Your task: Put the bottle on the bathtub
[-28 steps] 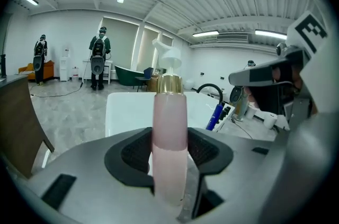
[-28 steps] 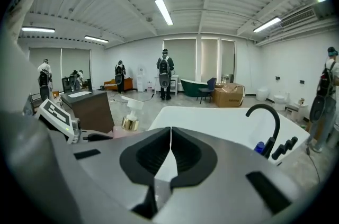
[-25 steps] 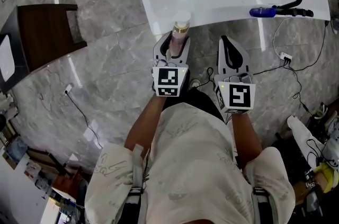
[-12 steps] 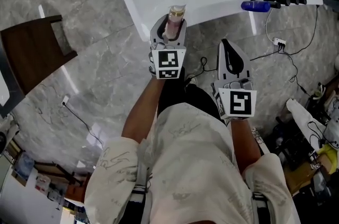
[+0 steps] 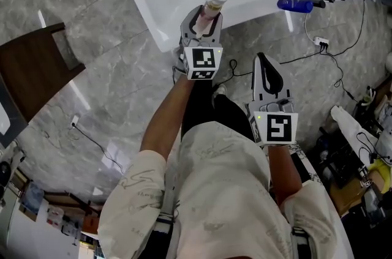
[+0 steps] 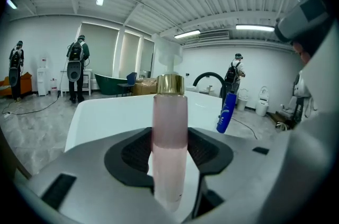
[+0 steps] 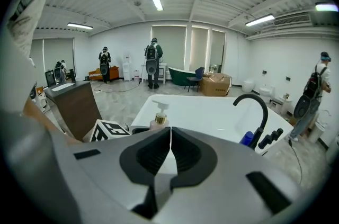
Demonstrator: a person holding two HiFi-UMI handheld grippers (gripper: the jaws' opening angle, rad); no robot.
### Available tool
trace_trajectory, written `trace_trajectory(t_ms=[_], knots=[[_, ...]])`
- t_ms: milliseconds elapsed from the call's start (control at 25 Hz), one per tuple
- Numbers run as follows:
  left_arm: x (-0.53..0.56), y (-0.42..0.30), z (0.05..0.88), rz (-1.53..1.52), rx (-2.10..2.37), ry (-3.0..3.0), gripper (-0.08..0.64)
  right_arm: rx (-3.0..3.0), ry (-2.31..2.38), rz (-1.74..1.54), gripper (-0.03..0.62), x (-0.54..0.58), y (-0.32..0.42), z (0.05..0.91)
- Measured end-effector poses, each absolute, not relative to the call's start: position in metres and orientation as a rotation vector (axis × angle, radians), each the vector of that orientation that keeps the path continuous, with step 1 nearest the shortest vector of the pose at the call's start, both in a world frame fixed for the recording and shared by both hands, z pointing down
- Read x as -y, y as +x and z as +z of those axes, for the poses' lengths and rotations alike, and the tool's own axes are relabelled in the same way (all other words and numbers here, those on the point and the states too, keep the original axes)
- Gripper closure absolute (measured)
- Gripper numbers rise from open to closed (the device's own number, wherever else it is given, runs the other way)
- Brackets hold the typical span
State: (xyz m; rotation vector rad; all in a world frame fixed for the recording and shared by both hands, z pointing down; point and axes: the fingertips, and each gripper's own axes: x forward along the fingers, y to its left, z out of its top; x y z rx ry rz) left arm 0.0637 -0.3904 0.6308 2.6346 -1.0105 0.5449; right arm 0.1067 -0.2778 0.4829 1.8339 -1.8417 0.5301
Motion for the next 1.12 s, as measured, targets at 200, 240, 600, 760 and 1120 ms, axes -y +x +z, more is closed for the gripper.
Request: trace_trajectory(t_ms=[200, 240, 600, 760, 1120], knots=[[0.386, 0.060, 0.637, 0.546, 0.995, 2.639, 0.354, 1.847, 1.834, 0.537, 0.601, 0.280, 0.105, 0.489], [0.384, 0.058, 0.637, 0.548, 0.992, 2.639, 0.354, 1.848, 1.835, 0.540, 0.601, 0.280, 0.103, 0.489], [0.364, 0.044, 0.635, 0.593, 0.969, 2.631, 0.356, 1.876, 1.834, 0.537, 0.601, 0.279, 0.093, 0.483], [0.355, 0.045, 0.636, 0.623, 0.947, 2.643, 0.356, 1.883, 1.845, 0.539, 0.601, 0.278, 0.096, 0.481], [0.337, 0.041, 0.638, 0.651, 0.930, 2.652, 0.356, 1.893, 1.859, 0.547, 0.601, 0.269, 0.095, 0.483]])
